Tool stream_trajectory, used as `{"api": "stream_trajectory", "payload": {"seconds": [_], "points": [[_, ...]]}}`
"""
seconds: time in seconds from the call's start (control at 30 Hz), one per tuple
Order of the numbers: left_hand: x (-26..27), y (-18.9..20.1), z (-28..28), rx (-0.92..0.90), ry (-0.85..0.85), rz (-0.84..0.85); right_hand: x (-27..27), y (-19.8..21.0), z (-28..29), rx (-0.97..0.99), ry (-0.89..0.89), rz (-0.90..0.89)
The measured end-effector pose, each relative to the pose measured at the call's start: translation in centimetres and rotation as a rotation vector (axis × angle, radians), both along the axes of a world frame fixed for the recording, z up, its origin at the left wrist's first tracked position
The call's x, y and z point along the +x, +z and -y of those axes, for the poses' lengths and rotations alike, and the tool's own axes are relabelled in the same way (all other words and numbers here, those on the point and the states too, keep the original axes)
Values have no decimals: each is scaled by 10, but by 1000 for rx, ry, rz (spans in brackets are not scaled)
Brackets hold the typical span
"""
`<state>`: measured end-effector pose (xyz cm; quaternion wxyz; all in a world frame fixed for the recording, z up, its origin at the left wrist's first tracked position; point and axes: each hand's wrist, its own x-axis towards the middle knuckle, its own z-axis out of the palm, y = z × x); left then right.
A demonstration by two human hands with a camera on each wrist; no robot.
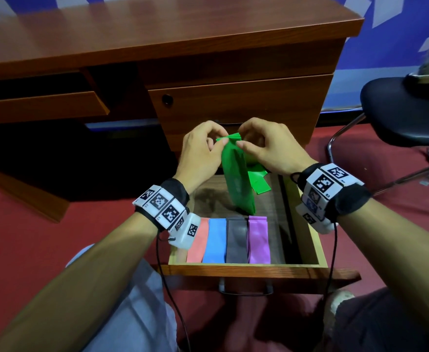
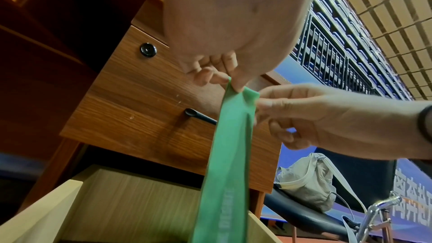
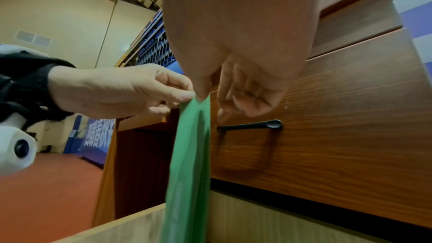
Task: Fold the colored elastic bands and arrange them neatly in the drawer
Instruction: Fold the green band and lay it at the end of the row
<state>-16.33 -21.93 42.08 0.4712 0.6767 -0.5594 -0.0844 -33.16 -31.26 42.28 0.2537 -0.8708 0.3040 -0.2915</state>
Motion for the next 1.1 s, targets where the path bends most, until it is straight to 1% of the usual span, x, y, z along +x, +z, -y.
{"api": "stream_trajectory", "payload": {"seconds": [0.07, 0.23, 0.27, 0.33, 0.43, 0.53, 0.63, 0.73, 0.83, 0.93, 1.1], "points": [[4, 1, 0, -54, 53, 0, -4, -5, 11, 32, -32, -121], [10, 0, -3, -108, 118, 72, -18, -34, 35, 125, -72, -625], [11, 0, -3, -110, 120, 85, -18, -40, 37, 129, -78, -700], [14, -2, -2, -103, 132, 98, -16, -55, 40, 148, -96, -796], [19, -6, 0, -59, 157, 103, -9, -82, 39, 202, -130, -882], [22, -10, 3, -5, 170, 88, -2, -110, 38, 231, -147, -915], [20, -13, 7, 23, 155, 93, 1, -129, 43, 203, -165, -966], [15, -15, 7, 44, 121, 121, 5, -134, 50, 132, -189, -1062], [12, -19, 9, 73, 91, 172, 17, -138, 58, 53, -145, -1185], [11, -22, 12, 87, 86, 183, 29, -141, 63, -58, -80, -1178], [9, -24, 14, 105, 91, 155, 42, -153, 61, -123, -43, -1222]]}}
